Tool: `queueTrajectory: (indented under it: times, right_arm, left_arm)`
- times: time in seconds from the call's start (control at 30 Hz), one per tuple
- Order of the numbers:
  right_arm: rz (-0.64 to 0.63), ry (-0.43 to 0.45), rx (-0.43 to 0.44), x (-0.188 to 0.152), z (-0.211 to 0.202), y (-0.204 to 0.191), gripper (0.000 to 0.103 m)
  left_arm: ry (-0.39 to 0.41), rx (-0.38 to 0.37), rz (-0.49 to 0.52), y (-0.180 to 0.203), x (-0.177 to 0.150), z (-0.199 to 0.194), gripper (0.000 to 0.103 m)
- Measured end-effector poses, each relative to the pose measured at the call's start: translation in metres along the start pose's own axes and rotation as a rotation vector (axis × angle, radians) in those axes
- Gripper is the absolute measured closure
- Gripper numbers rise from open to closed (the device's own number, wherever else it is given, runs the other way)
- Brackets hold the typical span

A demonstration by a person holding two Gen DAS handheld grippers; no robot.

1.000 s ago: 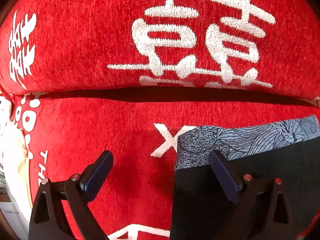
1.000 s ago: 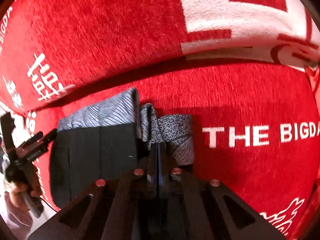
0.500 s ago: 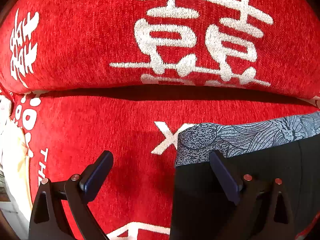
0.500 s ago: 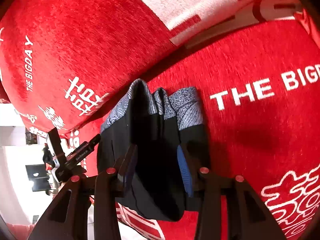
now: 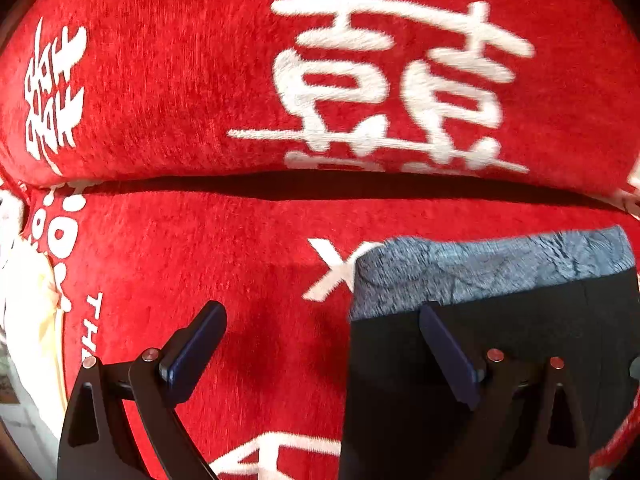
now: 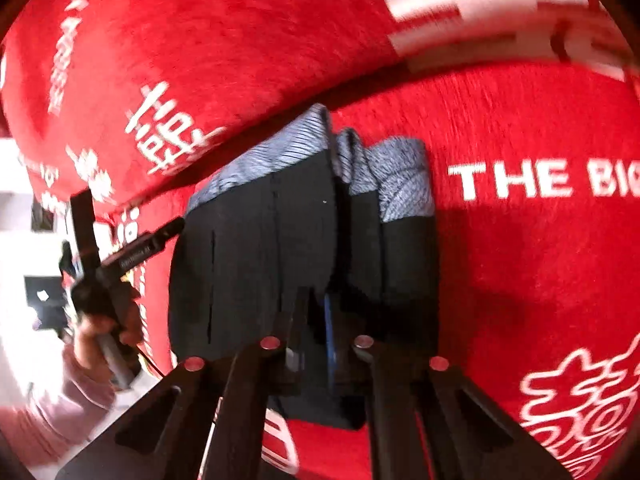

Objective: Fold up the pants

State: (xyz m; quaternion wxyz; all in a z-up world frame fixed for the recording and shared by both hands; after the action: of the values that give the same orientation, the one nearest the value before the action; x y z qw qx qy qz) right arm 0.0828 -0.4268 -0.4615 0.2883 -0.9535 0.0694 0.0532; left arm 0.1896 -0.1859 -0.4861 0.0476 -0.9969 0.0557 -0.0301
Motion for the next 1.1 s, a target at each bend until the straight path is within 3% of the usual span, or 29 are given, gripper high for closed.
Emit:
queueTrajectory:
  times: [0.07,0.13,0.2,0.37,0.5,0.57,0.63,0.7,0.83,0.97,1.03,1.1]
  right_arm:
    - [-0.056,-0.021,-0.066,-0.011,-0.004,0.0,0.098]
    - [-0.093,-0.057,-0.167,-0.023,0.004,0.006,0.098]
    - [-0.091,-0.09,-0.226,-0.03,0.017,0.018,0.103]
    - [-0.033,-0.057,-0.199,-0.031,0.012,0.025,0.103]
    - [0.033,-0.053,-0.259,-0.038,-0.005,0.042,0.1]
    - [0.065,-0.035,-0.242,-0.037,-0.013,0.04,0.1]
    - [0.07,-0.013,-0.216,-0.038,-0.018,0.029,0.094]
    - [0.044,0.014,-0.207,-0.037,-0.024,0.016,0.073]
    - [-0.059,0.054,-0.209,-0.035,-0.027,-0.014,0.069]
    - [-0.133,0.017,-0.246,-0.034,-0.005,-0.032,0.069]
    - [-0.114,-0.06,-0.31,-0.038,0.021,-0.017,0.07]
    - [-0.106,-0.058,-0.303,-0.038,0.025,-0.016,0.068]
  left_arm:
    - [0.006,-0.009,0.04,0.007,-0.011,-0.005,0.005]
    - [0.016,0.028,0.065,0.012,-0.02,-0.005,0.005]
    - [0.025,0.051,0.066,0.015,-0.021,-0.002,0.005]
    - [0.013,0.039,0.039,0.012,-0.02,0.0,0.005]
    - [0.006,0.036,0.036,0.011,-0.018,-0.001,0.005]
    - [0.006,0.037,0.035,0.011,-0.02,0.0,0.005]
    - [0.012,0.04,0.04,0.012,-0.019,0.0,0.005]
    - [0.016,0.042,0.039,0.011,-0.02,0.0,0.005]
    - [0.017,0.043,0.039,0.012,-0.02,0.0,0.005]
    - [0.016,0.045,0.036,0.012,-0.02,-0.001,0.005]
    - [0.016,0.042,0.032,0.013,-0.021,-0.002,0.005]
    - [0.021,0.048,0.032,0.013,-0.022,-0.003,0.005]
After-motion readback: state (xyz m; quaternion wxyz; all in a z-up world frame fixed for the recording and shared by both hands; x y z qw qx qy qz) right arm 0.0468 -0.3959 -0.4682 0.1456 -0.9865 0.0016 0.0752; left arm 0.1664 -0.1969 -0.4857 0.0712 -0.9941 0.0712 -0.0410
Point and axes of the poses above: each gripper's, at about its wrist camera, not at the fingertips, and z roughly the way its jaws point, y to its right, x to its top, the point moved 9 cm from there along z, roughly the way its jaws point, and after that the axes turned 13 degrees about -y, right-handed, at the moved point
